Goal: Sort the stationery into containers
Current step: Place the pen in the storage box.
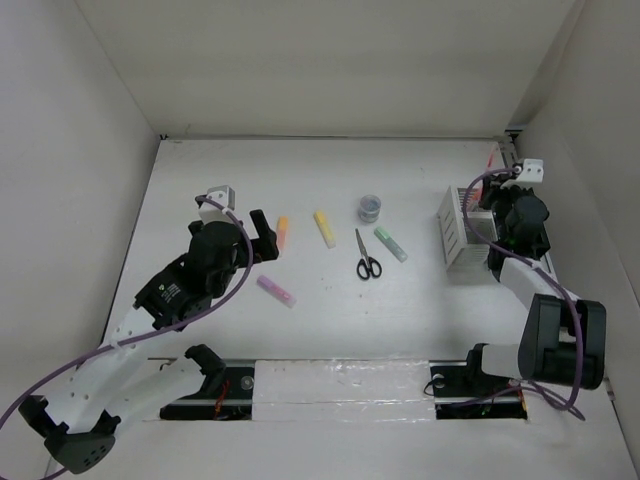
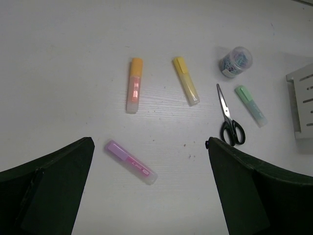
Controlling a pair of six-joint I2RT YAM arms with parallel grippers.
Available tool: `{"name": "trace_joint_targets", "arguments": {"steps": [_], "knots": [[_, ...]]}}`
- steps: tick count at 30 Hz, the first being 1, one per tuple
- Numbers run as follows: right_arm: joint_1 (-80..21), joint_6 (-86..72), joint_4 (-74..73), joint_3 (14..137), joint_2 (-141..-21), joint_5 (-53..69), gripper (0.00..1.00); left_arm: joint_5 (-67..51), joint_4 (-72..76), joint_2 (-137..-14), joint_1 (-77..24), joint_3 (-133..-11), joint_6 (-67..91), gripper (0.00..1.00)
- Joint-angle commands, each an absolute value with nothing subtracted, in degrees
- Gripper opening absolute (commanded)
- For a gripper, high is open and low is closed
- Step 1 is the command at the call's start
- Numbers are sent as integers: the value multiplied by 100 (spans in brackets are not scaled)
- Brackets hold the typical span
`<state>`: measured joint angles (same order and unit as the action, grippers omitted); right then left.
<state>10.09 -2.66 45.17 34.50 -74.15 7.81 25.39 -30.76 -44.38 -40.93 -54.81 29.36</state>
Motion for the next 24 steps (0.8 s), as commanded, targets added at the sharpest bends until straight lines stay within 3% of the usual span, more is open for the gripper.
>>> {"name": "trace_joint_targets", "arguments": {"steps": [1, 12, 24], "knots": [[1133, -527, 5202, 3718, -7611, 1283, 0, 2479, -2883, -4377, -4122, -5432, 2830, 100], [1134, -967, 6126, 3463, -8279, 1538, 0, 2479, -2883, -4324, -4122, -5432, 2830, 100], [1134, -1345, 6187, 2945, -8156, 1310, 0, 2426, -2883, -4272, -4122, -5432, 2830, 100]]}}
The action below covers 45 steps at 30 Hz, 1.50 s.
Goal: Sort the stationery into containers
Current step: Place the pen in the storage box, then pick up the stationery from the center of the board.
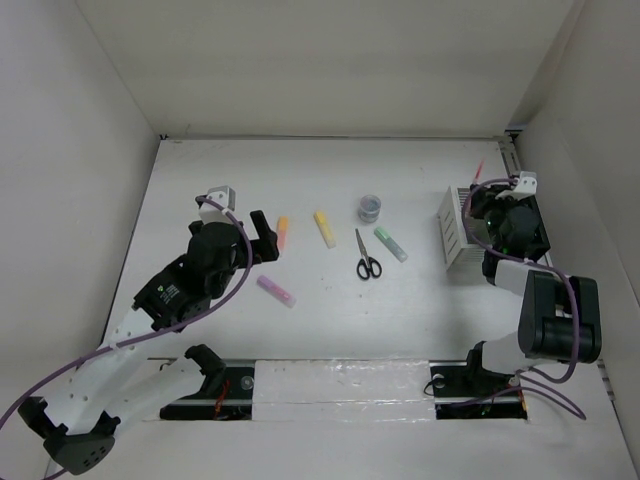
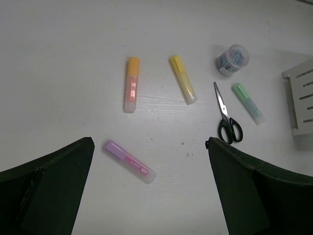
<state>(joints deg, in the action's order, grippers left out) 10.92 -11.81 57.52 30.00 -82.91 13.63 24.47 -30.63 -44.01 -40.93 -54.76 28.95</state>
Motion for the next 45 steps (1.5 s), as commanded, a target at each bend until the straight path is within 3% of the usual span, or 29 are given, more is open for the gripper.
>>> {"name": "trace_joint_targets", "arguments": {"steps": [1, 4, 5, 8, 16, 18, 19, 23, 28, 36, 45], "knots": [[1134, -1345, 6187, 2944, -8095, 1310, 3, 2426, -2883, -4271, -4122, -5432, 2830, 100], [1134, -1397, 5960, 2944, -8095, 1310, 12, 2426, -2883, -4271, -4122, -5432, 2830, 100], [1134, -1450, 5889, 3014, -8095, 1310, 25, 2426, -2883, -4271, -4122, -5432, 2830, 100], [1134, -1503, 5889, 3015, -8095, 1310, 44, 2426, -2883, -4271, -4122, -5432, 2830, 100], [1134, -1766, 6353, 2708, -7692, 1669, 69, 2426, -2883, -4271, -4122, -5432, 2830, 100], [899, -1767, 6521, 2646, -7446, 1889, 81, 2426, -2883, -4271, -4122, -5432, 2830, 100], [740, -1671, 6278, 2776, -7270, 1890, 98, 2426, -2883, -4324, -4122, -5432, 2830, 100], [-428, -810, 4258, 3540, -6024, 812, 100, 2583, -2883, -4429, -4122, -5432, 2882, 100], [-1466, -325, 1532, 4701, -5774, -236, 100, 2794, -2997, -4544, -4122, -5432, 2936, 100], [-2898, -650, 80, 4878, -5528, -1484, 100, 2936, -3059, -4842, -3956, -5432, 3120, 100], [-3287, -660, -369, 4842, -6406, -1109, 100, 3190, -3172, -5115, -3894, -5484, 3242, 100]]}}
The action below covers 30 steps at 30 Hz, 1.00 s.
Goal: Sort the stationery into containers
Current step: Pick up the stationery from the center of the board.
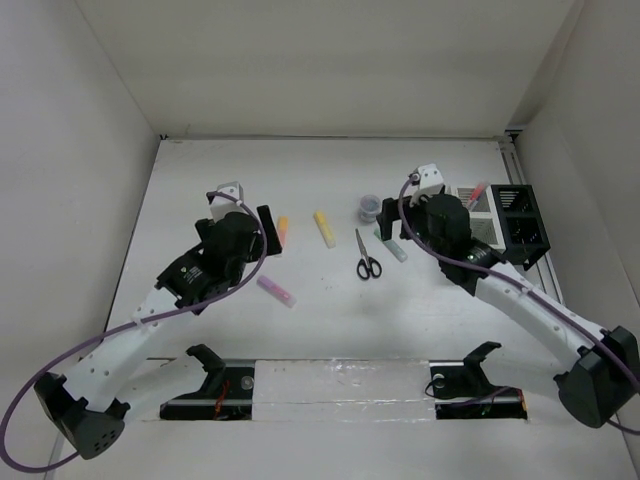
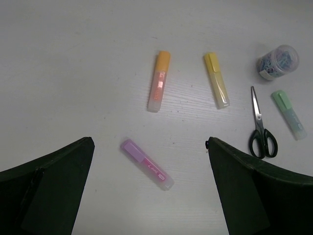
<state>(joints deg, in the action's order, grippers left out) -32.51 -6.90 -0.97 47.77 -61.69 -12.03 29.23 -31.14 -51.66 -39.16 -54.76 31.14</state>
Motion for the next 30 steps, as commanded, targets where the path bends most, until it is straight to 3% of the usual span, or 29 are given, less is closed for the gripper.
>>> {"name": "trace_joint_targets", "arguments": {"steps": [1, 15, 30], "knots": [[-3287, -572, -491, 4904, -6529, -751, 100, 3190, -3173, -5115, -3894, -5484, 3243, 100], [-3911, -633, -844, 5116, -6882, -1502, 100, 3295, -3278, -5555, -3894, -5590, 3295, 100], [-4096, -546, -615, 4808, -6205, -1503, 100, 3981, -3752, -5914, -3894, -5730, 3717, 100]]}}
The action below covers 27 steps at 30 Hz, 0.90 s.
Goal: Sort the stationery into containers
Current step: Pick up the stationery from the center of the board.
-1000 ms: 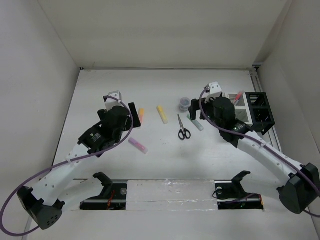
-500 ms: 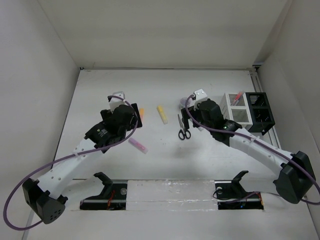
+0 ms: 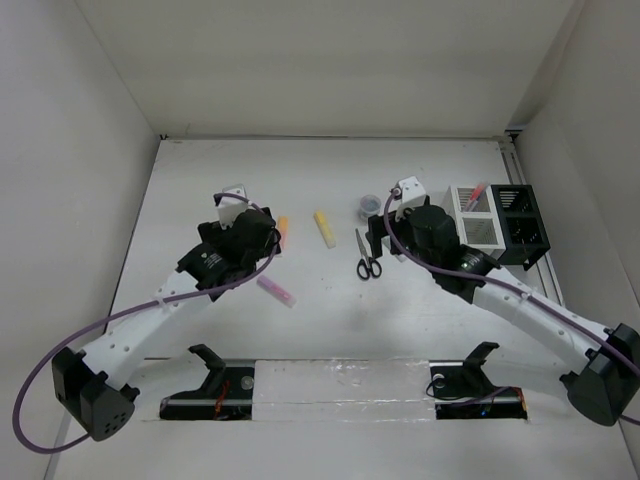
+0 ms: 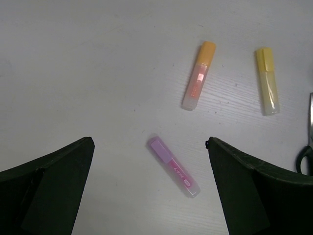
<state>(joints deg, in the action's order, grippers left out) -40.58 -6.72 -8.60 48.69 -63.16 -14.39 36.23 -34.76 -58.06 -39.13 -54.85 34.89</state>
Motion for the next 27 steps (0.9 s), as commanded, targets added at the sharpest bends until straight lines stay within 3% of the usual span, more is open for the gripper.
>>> {"name": "trace_joint_targets", "arguments": {"steps": [1, 9, 18, 27], "knots": [[-4096, -545, -615, 4808, -6205, -1503, 100, 4051, -3866, -5915, -3894, -5783, 3805, 100], [-4096, -668, -466, 4808, -6451, -1494, 100, 3895, -3499, -5318, -3894, -5581, 3622, 100], [-4157, -668, -466, 4632, -6214, -1995, 100, 3727, -3498, -5722, -3894, -5634, 3498, 100], [-3860, -905, -1501, 5440, -7654, -2250, 100, 3911, -3604, -5362, -3894, -5634, 3612, 100]]}}
